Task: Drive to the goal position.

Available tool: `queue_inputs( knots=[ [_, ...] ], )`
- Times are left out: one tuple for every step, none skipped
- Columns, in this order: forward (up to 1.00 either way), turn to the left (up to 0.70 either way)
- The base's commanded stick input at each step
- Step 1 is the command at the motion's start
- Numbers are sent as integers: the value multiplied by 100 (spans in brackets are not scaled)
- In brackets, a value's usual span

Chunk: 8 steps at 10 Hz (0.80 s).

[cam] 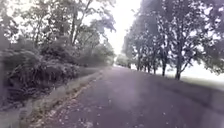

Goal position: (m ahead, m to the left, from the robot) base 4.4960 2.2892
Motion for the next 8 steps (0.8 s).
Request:
queue_inputs(
  knots=[
    [100,-40],
    [100,-15],
    [100,0],
    [100,0],
    [100,0],
    [100,0],
    [100,0],
    [100,0]
  ],
)
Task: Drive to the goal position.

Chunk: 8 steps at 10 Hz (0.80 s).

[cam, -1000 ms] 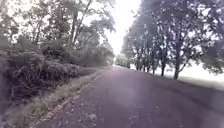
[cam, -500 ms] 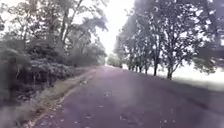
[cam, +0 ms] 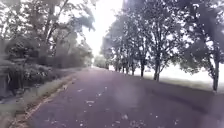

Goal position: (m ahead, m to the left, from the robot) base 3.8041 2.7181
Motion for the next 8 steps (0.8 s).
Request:
queue_inputs(
  knots=[
    [100,0],
    [100,0],
    [100,0],
    [100,0],
    [100,0],
    [100,0],
    [100,0],
    [100,0]
  ],
)
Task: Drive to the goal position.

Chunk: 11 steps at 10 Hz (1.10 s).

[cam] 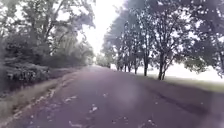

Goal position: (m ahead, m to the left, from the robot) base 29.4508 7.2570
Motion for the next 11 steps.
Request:
queue_inputs(
  knots=[
    [100,0],
    [100,0],
    [100,0],
    [100,0],
    [100,0],
    [100,0],
    [100,0],
    [100,0],
    [100,0],
    [100,0],
    [100,0]
  ],
)
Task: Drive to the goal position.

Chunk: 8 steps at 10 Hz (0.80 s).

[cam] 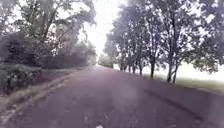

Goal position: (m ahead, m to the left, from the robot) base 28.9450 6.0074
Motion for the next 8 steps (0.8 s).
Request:
queue_inputs(
  knots=[
    [100,0],
    [100,0],
    [100,0],
    [100,0],
    [100,0],
    [100,0],
    [100,0],
    [100,0]
  ],
)
